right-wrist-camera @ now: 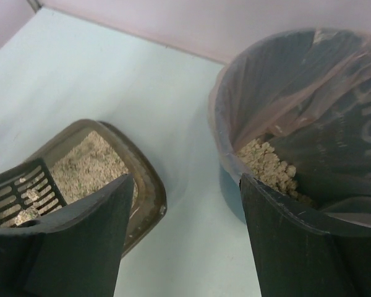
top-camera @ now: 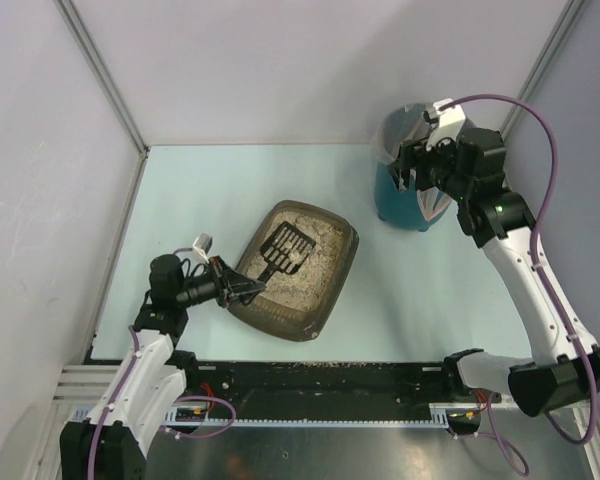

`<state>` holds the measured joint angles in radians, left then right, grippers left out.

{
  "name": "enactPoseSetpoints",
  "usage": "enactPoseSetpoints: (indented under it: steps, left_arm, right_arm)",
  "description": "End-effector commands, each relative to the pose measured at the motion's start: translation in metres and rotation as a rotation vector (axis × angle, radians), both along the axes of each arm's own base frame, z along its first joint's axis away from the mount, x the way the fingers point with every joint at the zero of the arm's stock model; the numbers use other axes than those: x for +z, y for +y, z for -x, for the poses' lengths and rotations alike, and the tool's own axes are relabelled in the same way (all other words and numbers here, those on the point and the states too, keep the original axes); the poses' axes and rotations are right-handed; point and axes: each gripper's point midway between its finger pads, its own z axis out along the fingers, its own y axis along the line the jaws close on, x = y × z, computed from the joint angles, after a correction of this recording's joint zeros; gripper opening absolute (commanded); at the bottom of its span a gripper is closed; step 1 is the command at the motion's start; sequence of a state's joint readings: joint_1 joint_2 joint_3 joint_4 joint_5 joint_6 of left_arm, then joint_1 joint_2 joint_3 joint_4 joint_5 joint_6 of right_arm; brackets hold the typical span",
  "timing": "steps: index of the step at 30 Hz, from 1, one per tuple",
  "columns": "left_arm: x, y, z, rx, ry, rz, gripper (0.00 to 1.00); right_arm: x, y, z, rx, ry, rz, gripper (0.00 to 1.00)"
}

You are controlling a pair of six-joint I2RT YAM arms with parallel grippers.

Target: Clean the litter box

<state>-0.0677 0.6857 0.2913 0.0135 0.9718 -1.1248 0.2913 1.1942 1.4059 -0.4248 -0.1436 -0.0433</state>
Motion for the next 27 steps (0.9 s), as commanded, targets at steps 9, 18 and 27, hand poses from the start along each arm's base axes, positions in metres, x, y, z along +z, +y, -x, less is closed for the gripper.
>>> enactPoseSetpoints:
  steps: [9,18,27]
  left_arm:
    - [0.012,0.004,-0.007,0.006,-0.069,0.008,0.0]
    - [0.017,0.004,-0.009,0.025,-0.078,0.017,0.0]
    - [0.019,0.005,-0.013,0.03,-0.088,0.017,0.0]
  right_arm:
    - [-0.011,0.008,-0.033,0.106,0.049,0.124,0.68]
    - [-0.053,0.003,-0.055,0.09,0.152,0.191,0.58]
    - [-0.082,-0.004,-0.065,0.069,0.205,0.246,0.47]
